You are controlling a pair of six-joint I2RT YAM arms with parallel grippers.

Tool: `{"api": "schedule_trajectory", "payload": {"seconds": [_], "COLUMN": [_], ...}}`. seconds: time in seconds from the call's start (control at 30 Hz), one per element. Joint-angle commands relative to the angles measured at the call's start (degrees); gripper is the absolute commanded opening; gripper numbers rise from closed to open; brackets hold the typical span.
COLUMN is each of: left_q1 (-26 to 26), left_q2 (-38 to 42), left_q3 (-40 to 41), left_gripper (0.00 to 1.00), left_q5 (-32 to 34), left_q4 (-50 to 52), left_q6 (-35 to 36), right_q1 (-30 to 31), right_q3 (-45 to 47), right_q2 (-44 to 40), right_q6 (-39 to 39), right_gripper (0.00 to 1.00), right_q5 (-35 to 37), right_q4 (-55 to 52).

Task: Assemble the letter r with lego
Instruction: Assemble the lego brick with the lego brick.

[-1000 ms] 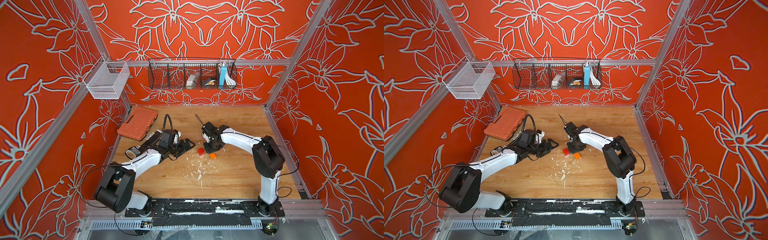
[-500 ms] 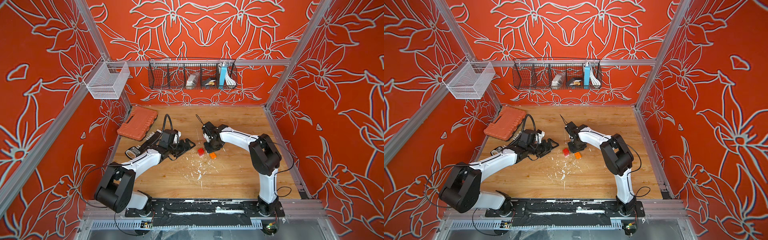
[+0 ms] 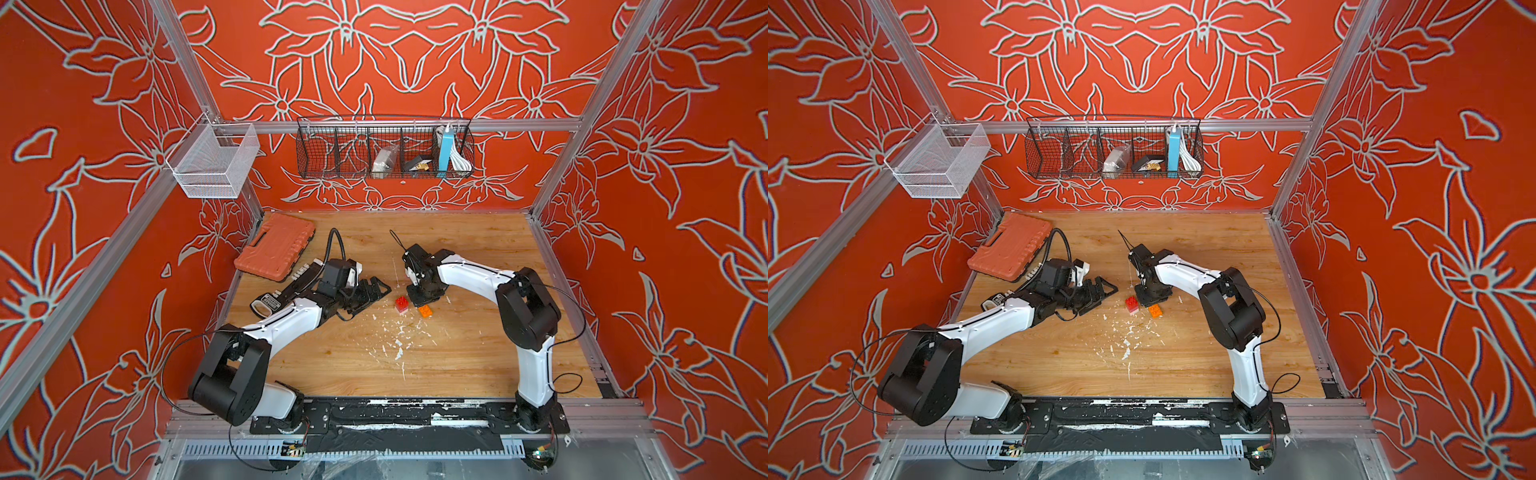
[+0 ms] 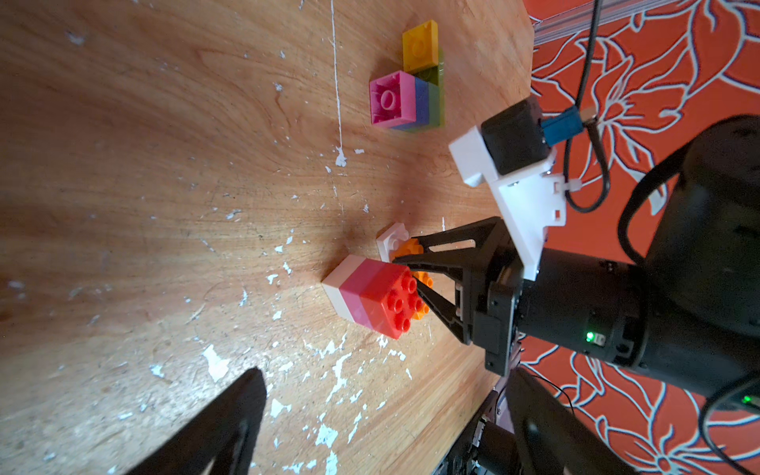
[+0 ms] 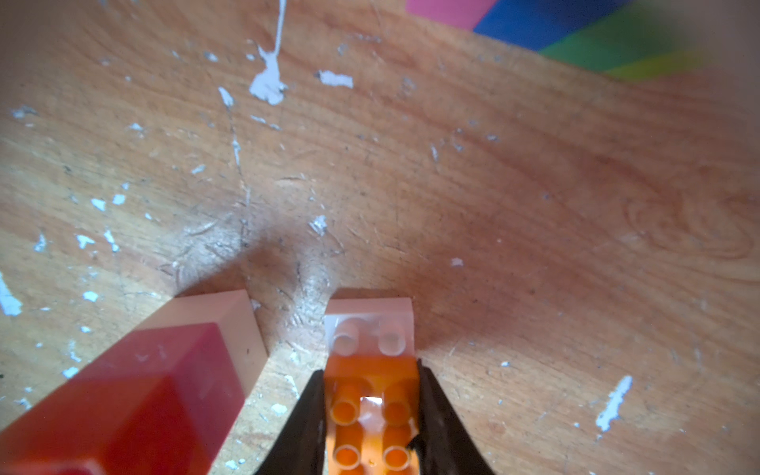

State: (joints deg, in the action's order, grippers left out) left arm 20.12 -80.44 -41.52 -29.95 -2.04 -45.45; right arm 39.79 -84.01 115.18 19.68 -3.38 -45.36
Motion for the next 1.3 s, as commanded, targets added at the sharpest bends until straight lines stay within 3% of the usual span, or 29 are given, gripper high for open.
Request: {"api": "schedule_trajectory", "payload": {"seconds": [0.0, 0.57, 0.97, 1.27], "left_q1": [-0.43, -0.78, 1.24, 8.84], "left_q2": [-0.33, 1.00, 9.44, 9.32], "left_q3": [0.14, -0.53, -6.80, -9.44], "left_gripper": [0.92, 0.92, 0.98, 0.98], "left_q5": [-0.81, -0.19, 17.09, 19.30], "left_q4": [-0.62, 1.81, 22.25, 25.15], "left_q6": [0.10, 1.60, 11.82, 16.91], "right_q1": [0.59, 0.55, -1.02, -0.99], "right_q3": [1.69, 5.91, 3.15, 14.77], "right_q2": [3.02, 6.79, -0.52, -9.22], "right_q6": [1.60, 0.36, 0.53, 1.42], "right_gripper": [0.00, 0.00, 0.00, 0.00], "right_q5": [3.97, -1.21, 0.58, -2.77], "right_q4": [-5.37, -2.54, -3.73, 2.96]}}
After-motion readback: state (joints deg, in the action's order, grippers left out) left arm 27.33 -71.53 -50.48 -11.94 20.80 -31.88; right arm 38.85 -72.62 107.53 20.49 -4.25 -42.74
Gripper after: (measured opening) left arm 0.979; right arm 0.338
